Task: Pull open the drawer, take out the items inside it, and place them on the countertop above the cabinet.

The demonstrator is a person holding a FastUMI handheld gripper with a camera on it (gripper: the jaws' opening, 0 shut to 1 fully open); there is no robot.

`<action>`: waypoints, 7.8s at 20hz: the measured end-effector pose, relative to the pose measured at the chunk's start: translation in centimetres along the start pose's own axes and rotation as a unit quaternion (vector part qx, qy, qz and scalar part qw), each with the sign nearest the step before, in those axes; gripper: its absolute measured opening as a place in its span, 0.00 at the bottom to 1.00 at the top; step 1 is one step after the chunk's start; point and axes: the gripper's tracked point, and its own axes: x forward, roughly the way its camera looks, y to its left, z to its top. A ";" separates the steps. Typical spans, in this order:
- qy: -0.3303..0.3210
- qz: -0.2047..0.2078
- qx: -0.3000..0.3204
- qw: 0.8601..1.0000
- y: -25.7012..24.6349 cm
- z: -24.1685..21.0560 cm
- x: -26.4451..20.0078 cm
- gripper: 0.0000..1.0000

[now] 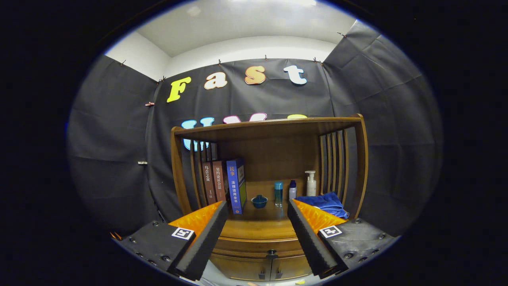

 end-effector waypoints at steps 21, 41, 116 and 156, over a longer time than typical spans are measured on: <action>0.187 -0.026 0.003 0.982 -3.7 -24.2 8.0 0.99; 0.271 -0.037 0.022 0.962 -4.9 -33.6 10.1 0.34; 0.656 -0.051 0.017 0.753 -5.6 -32.6 6.7 0.91; 0.506 -0.063 0.033 0.860 -10.7 -23.9 29.5 0.64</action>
